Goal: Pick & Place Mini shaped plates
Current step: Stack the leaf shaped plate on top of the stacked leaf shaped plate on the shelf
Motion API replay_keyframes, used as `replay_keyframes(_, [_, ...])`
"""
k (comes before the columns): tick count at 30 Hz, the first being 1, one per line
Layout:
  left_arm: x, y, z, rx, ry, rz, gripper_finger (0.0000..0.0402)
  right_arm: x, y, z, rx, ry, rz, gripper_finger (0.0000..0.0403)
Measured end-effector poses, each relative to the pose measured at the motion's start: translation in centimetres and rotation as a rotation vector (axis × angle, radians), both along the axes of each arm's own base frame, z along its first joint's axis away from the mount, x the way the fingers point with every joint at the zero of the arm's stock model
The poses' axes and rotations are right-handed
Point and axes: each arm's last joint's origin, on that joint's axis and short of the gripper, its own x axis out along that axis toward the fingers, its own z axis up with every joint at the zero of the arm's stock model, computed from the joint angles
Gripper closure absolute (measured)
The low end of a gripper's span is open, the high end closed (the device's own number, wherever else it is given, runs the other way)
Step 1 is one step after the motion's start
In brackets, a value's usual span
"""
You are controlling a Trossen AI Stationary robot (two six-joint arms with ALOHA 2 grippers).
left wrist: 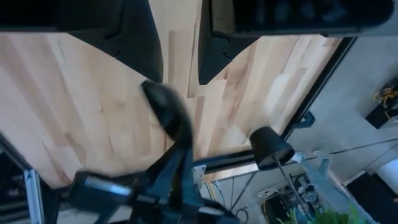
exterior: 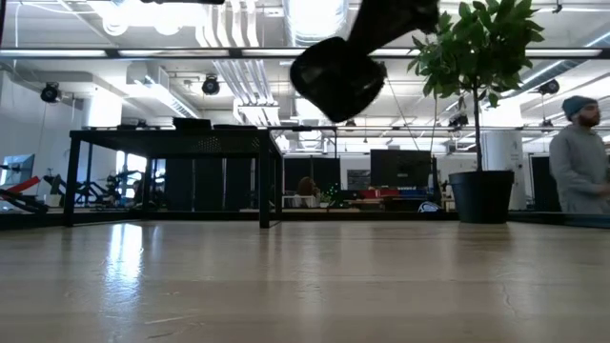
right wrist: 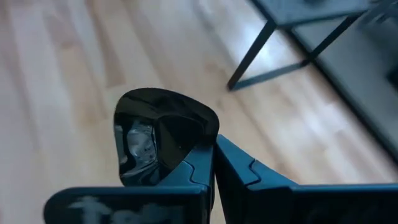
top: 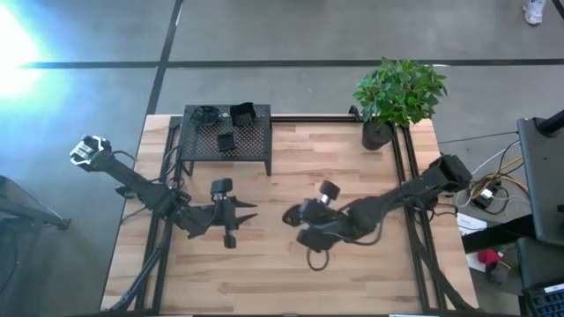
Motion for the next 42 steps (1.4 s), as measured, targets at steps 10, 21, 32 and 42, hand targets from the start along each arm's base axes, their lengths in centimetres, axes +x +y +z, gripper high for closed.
replay_keyframes(10, [1.9, -0.4, -1.3, 0.054, 0.007, 0.026, 0.0303, 2.8, 0.2, 1.1, -0.167, -0.065, -0.063, 0.0394])
replay_keyframes(21, [4.4, -0.6, -2.6, 0.079, -0.042, 0.153, 0.0303, 2.9, 0.2, 1.3, -0.163, -0.080, -0.059, 0.0394])
replay_keyframes(32, [5.4, -0.8, -2.5, 0.040, -0.095, 0.169, 0.0303, 3.0, 0.3, 1.3, -0.174, -0.072, -0.047, 0.0394])
replay_keyframes(42, [6.6, 0.0, -3.4, -0.005, -0.086, 0.228, 0.0303, 3.0, 0.3, 1.3, -0.182, -0.066, -0.040, 0.0394])
